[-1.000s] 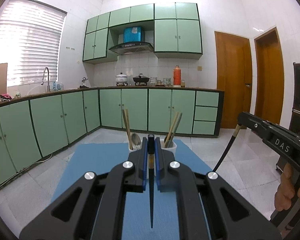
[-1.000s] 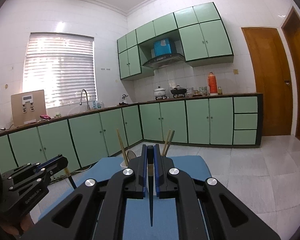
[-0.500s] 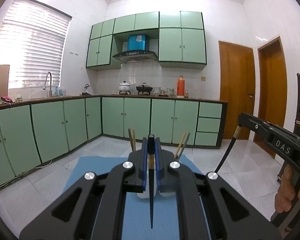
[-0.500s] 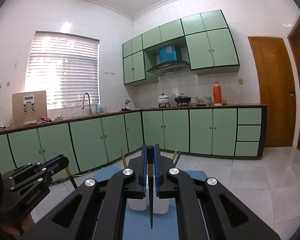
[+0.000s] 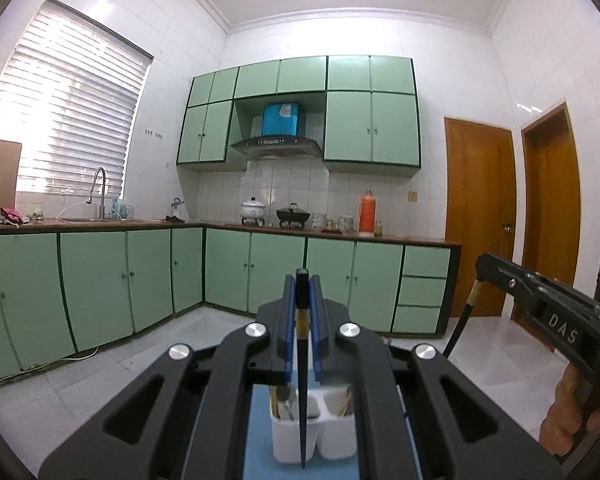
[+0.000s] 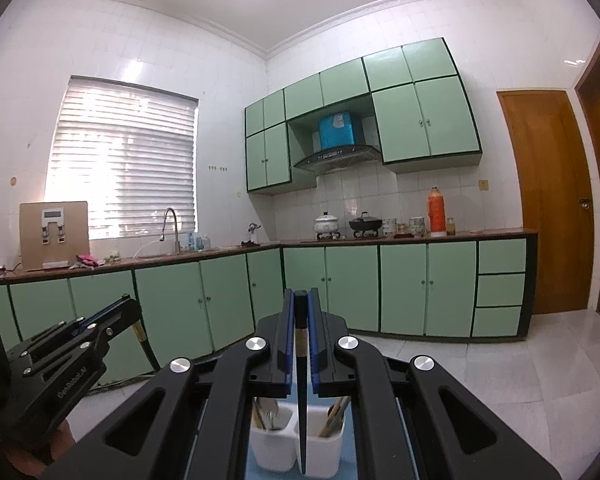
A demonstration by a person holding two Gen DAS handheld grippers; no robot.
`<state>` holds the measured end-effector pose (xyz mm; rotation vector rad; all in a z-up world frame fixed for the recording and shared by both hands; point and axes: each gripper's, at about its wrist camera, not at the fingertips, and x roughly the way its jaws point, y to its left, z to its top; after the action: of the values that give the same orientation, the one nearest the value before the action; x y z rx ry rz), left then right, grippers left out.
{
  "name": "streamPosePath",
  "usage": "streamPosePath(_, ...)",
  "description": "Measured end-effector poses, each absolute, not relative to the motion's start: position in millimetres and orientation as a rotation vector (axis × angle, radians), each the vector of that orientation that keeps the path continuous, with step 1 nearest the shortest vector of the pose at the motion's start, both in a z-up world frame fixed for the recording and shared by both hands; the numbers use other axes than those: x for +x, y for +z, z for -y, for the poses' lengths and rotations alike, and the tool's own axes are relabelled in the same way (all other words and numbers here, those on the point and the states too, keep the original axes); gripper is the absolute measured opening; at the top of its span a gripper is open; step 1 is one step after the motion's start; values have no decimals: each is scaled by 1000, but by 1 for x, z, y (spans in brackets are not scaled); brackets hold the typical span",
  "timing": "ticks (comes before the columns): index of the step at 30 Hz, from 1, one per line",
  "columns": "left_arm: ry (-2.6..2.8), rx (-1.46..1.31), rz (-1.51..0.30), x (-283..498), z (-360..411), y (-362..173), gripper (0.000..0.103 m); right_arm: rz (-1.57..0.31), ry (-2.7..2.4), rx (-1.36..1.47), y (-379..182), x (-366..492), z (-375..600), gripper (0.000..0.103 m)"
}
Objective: Organize utensils
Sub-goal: 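Lift both black chopsticks and carry them up over the white holder, then lower both black chopsticks into the white holder and open both tools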
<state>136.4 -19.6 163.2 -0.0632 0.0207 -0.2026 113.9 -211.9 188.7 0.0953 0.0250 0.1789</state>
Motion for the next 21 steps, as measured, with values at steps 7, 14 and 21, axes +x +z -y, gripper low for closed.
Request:
streamPosePath(7, -187, -77, 12, 176, 30, 175, 6, -10, 163, 103, 201, 154, 211, 6)
streamPosePath(14, -178, -89, 22, 227, 42, 173, 6, -38, 144, 108, 197, 203, 212, 6)
streamPosePath(21, -180, -104, -59, 283, 48, 142, 6, -98, 133, 97, 171, 249, 211, 6)
